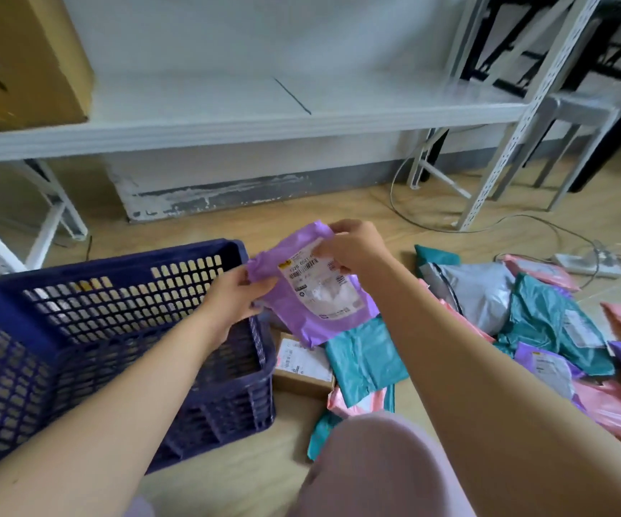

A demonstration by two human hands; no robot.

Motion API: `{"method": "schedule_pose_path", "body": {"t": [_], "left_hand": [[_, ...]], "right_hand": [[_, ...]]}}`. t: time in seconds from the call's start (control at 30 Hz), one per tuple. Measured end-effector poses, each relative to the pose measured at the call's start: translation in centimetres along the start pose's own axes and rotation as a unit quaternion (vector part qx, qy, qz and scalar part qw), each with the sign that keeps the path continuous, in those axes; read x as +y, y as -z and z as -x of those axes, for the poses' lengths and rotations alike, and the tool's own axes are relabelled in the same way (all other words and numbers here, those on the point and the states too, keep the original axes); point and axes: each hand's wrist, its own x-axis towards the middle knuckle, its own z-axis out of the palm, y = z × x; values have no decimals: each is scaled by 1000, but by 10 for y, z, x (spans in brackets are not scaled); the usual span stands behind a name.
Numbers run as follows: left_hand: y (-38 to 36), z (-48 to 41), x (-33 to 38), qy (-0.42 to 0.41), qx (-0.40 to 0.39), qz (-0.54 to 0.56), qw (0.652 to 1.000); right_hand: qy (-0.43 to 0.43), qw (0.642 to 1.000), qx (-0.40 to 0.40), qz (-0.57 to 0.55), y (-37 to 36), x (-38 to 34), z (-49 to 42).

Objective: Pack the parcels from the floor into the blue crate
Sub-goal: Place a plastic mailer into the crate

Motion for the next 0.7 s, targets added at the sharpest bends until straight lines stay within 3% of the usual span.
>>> {"method": "schedule_pose_path", "body": {"t": [0.17, 0.3, 0.4, 0.6, 0.7], "left_hand": [[51, 22, 21, -20, 55, 98, 993], [88, 18, 24, -23, 171, 114, 978], [121, 6, 24, -23, 265, 100, 959], [204, -12, 12, -16, 384, 35, 923], [241, -19, -9, 27, 402, 37, 915]], "right_hand": [[26, 990, -27, -137, -41, -42, 20], [-22, 952, -82, -293, -79, -71, 22], [-61, 927, -76, -363, -111, -77, 10], [-33, 954, -8, -297, -175, -65, -25], [-55, 971, -121, -200, -207, -61, -36]]}}
